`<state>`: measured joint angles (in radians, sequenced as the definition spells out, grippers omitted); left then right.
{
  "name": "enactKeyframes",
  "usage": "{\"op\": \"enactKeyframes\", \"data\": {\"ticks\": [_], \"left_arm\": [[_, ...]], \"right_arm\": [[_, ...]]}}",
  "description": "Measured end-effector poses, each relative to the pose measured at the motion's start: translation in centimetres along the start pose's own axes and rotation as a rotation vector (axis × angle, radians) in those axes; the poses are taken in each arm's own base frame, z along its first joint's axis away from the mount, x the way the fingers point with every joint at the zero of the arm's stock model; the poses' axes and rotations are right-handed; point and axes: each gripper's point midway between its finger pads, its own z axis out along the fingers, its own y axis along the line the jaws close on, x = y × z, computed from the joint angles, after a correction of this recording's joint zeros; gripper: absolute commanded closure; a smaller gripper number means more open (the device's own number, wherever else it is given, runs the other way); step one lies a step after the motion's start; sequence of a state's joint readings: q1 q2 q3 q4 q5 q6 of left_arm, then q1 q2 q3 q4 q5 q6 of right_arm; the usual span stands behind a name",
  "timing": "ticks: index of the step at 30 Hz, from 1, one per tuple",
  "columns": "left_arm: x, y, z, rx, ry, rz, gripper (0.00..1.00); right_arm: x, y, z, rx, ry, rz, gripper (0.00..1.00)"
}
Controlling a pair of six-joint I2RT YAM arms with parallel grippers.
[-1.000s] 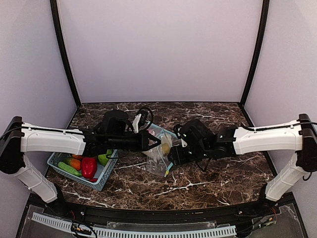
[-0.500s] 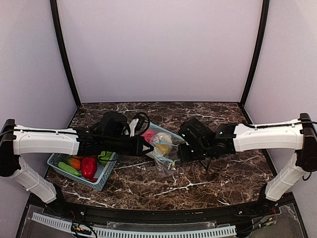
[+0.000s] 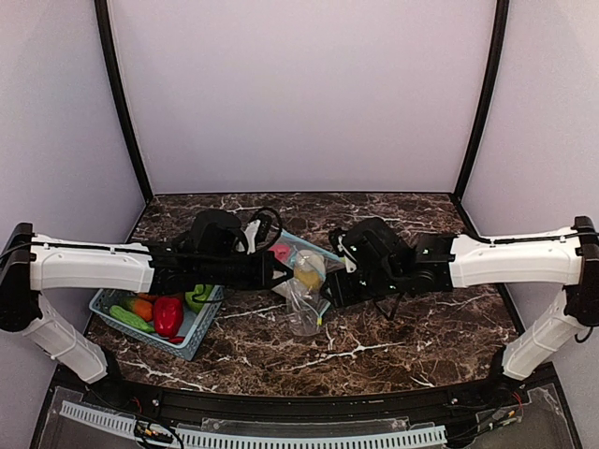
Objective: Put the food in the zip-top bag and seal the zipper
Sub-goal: Open the zipper food storage bag at the center of the board.
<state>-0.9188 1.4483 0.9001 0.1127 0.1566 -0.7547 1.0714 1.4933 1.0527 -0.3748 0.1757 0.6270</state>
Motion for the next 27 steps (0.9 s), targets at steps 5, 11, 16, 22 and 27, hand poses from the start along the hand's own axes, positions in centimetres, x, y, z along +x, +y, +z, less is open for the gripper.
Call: {"op": "enactKeyframes", "data": {"ticks": [5, 11, 16, 22, 27], "left_arm": [[-0.2, -0.1, 0.1, 0.008, -0.012, -0.009, 0.99], [0.2, 0.7, -0.4, -0.031, -0.001, 0.025, 0.85], [0.2, -0.1, -1.8, -0.028, 0.024, 0.137, 0.38], [-3.0, -3.8, -3.6, 0.007, 0.005, 0.308, 0.13], [-5.7, -6.6, -5.5, 0.015, -0.022, 0.445, 0.08]], "right_arm": [[0.6, 0.3, 0.3, -0.024, 0.012, 0.001, 1.0], [0.4, 0.5, 0.3, -0.036, 0.004, -0.028, 1.0], [0.6, 0.9, 0.0, -0.051, 0.027, -0.096, 1.0], [0.1, 1.8, -0.9, -0.06, 0.037, -0.167, 1.0], [0.2, 2.3, -1.3, -0.062, 0.051, -0.204, 1.0]]}}
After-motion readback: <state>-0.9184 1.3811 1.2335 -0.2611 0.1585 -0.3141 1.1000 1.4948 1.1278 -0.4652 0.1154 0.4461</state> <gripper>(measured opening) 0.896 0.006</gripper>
